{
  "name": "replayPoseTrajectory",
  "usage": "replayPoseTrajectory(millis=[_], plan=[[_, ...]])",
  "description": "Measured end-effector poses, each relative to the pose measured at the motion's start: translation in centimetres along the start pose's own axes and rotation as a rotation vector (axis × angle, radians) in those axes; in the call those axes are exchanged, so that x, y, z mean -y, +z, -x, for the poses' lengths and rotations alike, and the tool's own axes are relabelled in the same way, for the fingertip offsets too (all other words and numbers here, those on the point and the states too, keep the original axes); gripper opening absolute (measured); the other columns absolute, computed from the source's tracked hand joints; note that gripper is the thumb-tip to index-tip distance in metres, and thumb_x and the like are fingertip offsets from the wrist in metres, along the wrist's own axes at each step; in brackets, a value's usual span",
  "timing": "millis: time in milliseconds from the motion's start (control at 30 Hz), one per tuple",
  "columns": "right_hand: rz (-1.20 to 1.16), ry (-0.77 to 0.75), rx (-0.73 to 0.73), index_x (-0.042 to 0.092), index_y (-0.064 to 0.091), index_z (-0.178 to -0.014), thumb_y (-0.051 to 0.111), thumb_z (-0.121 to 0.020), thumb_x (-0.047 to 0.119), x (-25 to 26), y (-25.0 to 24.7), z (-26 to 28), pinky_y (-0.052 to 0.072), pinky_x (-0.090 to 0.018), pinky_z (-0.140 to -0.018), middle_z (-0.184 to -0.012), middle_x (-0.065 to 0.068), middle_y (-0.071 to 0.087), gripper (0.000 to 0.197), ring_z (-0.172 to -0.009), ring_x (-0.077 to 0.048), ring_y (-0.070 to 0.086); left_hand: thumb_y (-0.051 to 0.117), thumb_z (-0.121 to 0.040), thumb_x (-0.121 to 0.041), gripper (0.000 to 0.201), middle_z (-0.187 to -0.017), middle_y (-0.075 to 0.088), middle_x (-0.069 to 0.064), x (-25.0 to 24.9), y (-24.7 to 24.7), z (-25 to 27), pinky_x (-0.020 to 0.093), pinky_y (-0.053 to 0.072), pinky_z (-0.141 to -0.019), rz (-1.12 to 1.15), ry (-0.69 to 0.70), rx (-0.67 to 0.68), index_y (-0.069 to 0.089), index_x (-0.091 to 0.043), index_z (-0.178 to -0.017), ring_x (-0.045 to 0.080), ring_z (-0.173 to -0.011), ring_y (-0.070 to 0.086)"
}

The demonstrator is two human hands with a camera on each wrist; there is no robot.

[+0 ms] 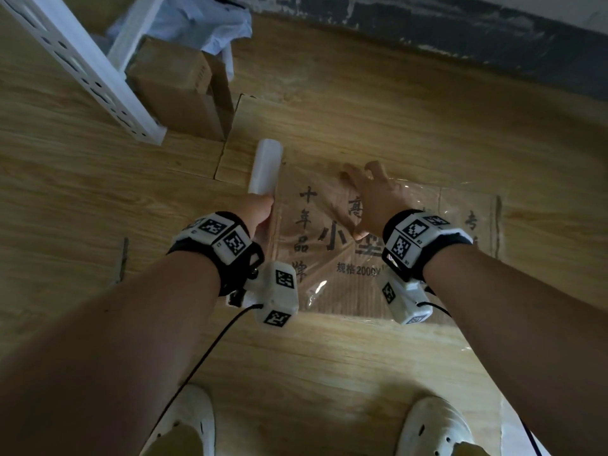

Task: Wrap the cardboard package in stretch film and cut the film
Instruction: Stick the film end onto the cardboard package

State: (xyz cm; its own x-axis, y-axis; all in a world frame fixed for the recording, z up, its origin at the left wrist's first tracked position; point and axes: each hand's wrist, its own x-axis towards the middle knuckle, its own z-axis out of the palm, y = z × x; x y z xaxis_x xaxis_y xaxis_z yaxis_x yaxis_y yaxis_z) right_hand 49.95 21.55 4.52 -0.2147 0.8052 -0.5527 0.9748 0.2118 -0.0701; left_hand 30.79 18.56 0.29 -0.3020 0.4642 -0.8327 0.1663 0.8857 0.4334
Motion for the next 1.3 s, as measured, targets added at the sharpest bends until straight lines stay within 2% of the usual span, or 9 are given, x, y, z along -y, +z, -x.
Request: replayPoseTrajectory(millis=[133, 367, 467, 567, 733, 833, 933, 1033, 1300], plan=[[0.013, 0.072, -0.018, 0.032, 0.018, -0.148, 0.092, -0.057, 0.022, 0.0, -0.1, 0.5, 0.056, -0.041, -0.083, -0.141, -0.013, 0.026, 0.118, -0.115, -0.036, 0.053, 0.044, -0.099, -0.023, 0.043, -0.07, 0.042, 0.005, -0.8, -0.7, 0.5, 0.025, 0.029, -0.048, -0.031, 0.013, -0.014, 0.048, 0.003, -0.133, 0.017, -0.056, 0.035], [-0.091, 0.054, 0.039, 0.02, 0.003, -0.154, 0.077, -0.078, 0.013, -0.3, -1.3, 1.6, 0.045, -0.025, -0.058, -0.113, -0.015, 0.064, 0.106, -0.08, -0.022, 0.057, 0.049, -0.095, -0.015, 0.015, -0.074, 0.043, 0.004, -2.7, -1.3, 3.2, 0.022, 0.033, -0.058, -0.043, 0.045, -0.031, 0.054, -0.004, -0.105, 0.013, -0.064, 0.039], [-0.226, 0.057, 0.124, 0.017, -0.015, -0.153, 0.067, -0.086, 0.039, 0.0, -2.8, 2.6, 0.044, -0.024, -0.062, -0.125, -0.012, 0.061, 0.108, -0.077, -0.017, 0.055, 0.05, -0.095, -0.013, 0.024, -0.072, 0.042, 0.001, -3.6, -1.0, 4.8, 0.022, 0.035, -0.06, -0.042, 0.109, -0.001, 0.045, -0.011, -0.072, 0.01, -0.061, 0.038], [-0.36, 0.096, 0.188, 0.02, -0.017, -0.152, 0.056, -0.08, 0.067, 1.6, -3.8, 3.9, 0.051, -0.032, -0.078, -0.132, 0.0, 0.056, 0.113, -0.095, -0.021, 0.061, 0.05, -0.095, -0.013, 0.029, -0.076, 0.046, 0.006, -4.3, -0.7, 6.9, 0.025, 0.037, -0.074, -0.038, 0.175, -0.024, 0.042, -0.011, -0.068, 0.016, -0.069, 0.044], [-0.531, 0.223, 0.095, 0.028, -0.019, -0.149, 0.042, -0.027, 0.096, 3.2, -3.2, 5.3, 0.05, -0.043, -0.093, -0.141, -0.014, 0.049, 0.152, -0.119, -0.036, 0.055, 0.044, -0.097, -0.011, 0.012, -0.091, 0.05, 0.011, -5.8, 0.4, 10.5, 0.024, 0.036, -0.064, -0.055, 0.271, 0.055, 0.05, -0.007, -0.088, 0.019, -0.073, 0.046], [-0.583, 0.308, 0.042, 0.027, -0.024, -0.147, 0.048, -0.032, 0.09, 2.9, -3.5, 6.0, 0.049, -0.047, -0.096, -0.139, -0.018, 0.05, 0.15, -0.114, -0.038, 0.057, 0.039, -0.095, -0.007, 0.024, -0.082, 0.054, 0.009, -6.7, 1.3, 12.1, 0.024, 0.036, -0.056, -0.055, 0.314, 0.086, 0.053, -0.004, -0.114, 0.017, -0.068, 0.048], [-0.602, 0.372, 0.003, 0.025, -0.019, -0.15, 0.063, -0.05, 0.079, 2.0, -4.4, 6.4, 0.048, -0.046, -0.098, -0.137, -0.018, 0.049, 0.14, -0.113, -0.037, 0.057, 0.041, -0.097, -0.009, 0.033, -0.119, 0.061, 0.016, -7.5, 2.2, 13.3, 0.024, 0.037, -0.061, -0.056, 0.342, 0.122, 0.051, 0.001, -0.127, 0.021, -0.087, 0.057], [-0.641, 0.388, -0.059, 0.019, 0.002, -0.151, 0.064, -0.071, 0.066, 0.1, -5.0, 7.0, 0.048, -0.037, -0.089, -0.121, -0.01, 0.055, 0.111, -0.099, -0.03, 0.057, 0.043, -0.097, -0.011, 0.035, -0.12, 0.059, 0.013, -8.1, 3.3, 14.0, 0.024, 0.037, -0.055, -0.114, 0.376, 0.157, 0.053, -0.003, -0.129, 0.021, -0.094, 0.058], [-0.682, 0.367, -0.111, 0.022, 0.017, -0.146, 0.058, -0.082, 0.059, -3.9, -6.2, 8.1, 0.051, -0.035, -0.069, -0.121, -0.011, 0.057, 0.084, -0.086, -0.024, 0.057, 0.043, -0.095, -0.005, 0.034, -0.108, 0.06, 0.011, -9.3, 7.2, 14.7, 0.019, 0.04, -0.051, -0.09, 0.422, 0.224, 0.054, -0.001, -0.127, 0.021, -0.084, 0.052]])
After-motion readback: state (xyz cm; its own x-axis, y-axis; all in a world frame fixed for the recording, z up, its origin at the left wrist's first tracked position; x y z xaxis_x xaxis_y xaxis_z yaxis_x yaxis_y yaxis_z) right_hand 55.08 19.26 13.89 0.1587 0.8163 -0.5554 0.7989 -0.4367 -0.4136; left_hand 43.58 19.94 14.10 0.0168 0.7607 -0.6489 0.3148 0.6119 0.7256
